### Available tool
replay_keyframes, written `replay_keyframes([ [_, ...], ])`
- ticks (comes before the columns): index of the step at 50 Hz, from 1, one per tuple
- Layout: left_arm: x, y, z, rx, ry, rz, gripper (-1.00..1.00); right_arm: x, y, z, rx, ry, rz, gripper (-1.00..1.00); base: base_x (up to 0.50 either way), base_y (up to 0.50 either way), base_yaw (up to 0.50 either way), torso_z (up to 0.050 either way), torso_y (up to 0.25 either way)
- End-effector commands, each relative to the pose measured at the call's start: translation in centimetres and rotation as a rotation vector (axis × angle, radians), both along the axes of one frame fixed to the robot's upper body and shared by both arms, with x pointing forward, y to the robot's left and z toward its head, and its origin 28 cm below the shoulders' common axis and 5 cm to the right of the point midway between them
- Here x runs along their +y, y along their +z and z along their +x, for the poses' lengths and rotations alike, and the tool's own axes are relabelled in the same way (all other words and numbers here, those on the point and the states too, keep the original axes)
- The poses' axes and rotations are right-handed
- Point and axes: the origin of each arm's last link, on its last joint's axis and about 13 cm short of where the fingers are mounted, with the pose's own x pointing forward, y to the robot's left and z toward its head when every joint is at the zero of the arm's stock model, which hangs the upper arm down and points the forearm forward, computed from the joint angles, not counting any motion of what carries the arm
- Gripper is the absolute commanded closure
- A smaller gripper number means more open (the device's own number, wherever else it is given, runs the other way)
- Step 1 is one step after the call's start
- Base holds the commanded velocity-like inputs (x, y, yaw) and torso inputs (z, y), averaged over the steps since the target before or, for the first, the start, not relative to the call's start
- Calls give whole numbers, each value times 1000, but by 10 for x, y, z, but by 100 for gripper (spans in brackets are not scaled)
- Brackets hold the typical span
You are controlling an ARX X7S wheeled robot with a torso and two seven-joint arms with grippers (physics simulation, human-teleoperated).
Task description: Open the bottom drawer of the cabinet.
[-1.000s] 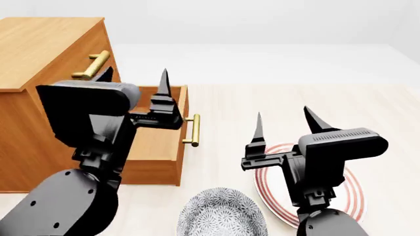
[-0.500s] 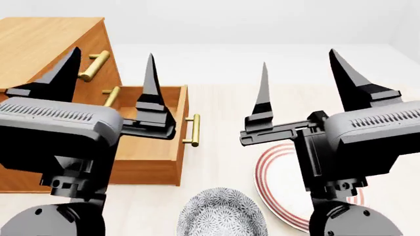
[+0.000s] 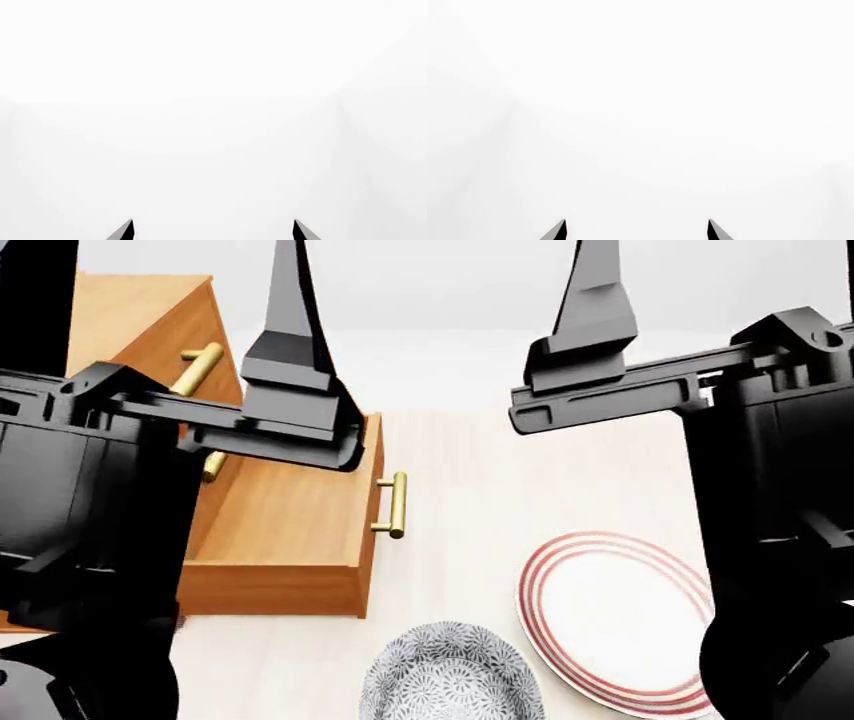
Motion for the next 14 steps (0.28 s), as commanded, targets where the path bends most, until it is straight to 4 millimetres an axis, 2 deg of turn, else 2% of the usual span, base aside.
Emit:
replay_keyframes([
  [1, 0, 7, -5, -31, 0, 1, -100, -1, 13, -9, -59, -4, -5, -100, 0, 0, 0, 0, 0],
  [14, 0, 5, -6, -30, -1, -2, -100, 0, 10, -9, -55, 7, -7, -100, 0, 0, 0, 0, 0],
])
